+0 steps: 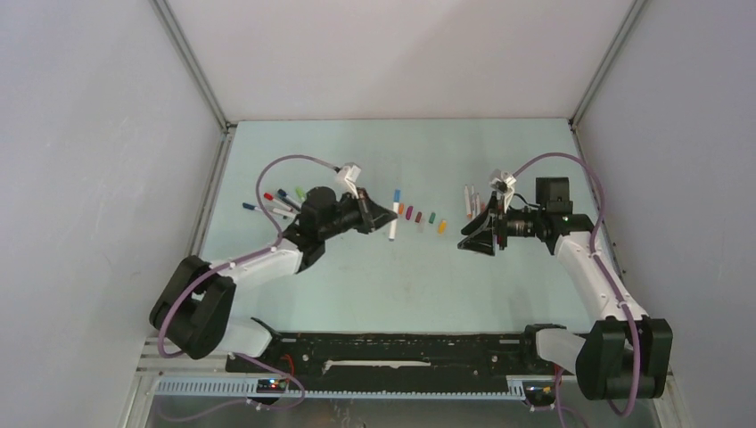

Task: Open the pen caps
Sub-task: Pick up the pen from the center of the board.

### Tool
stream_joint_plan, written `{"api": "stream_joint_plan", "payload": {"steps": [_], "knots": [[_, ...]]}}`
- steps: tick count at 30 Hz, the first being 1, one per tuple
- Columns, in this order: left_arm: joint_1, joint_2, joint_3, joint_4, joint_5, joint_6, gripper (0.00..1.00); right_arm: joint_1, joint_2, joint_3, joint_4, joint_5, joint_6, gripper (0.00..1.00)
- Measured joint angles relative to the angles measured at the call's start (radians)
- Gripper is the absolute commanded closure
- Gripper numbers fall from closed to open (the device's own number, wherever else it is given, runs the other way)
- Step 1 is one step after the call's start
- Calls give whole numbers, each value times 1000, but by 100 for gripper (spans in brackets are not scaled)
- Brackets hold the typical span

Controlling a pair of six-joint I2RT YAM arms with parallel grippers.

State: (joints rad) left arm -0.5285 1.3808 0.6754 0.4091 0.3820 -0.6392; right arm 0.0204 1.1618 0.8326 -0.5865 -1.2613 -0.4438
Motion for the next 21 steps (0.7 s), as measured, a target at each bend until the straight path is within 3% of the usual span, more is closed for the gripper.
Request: {"api": "stream_joint_plan", "payload": {"steps": [10,21], "knots": [[-237,53,-18,495,-88,-169,100,2,-14,-77,331,-79,375,38],[-355,201,61,609,-199,-229,100,31,-1,-114,560,-70,671,40]]}}
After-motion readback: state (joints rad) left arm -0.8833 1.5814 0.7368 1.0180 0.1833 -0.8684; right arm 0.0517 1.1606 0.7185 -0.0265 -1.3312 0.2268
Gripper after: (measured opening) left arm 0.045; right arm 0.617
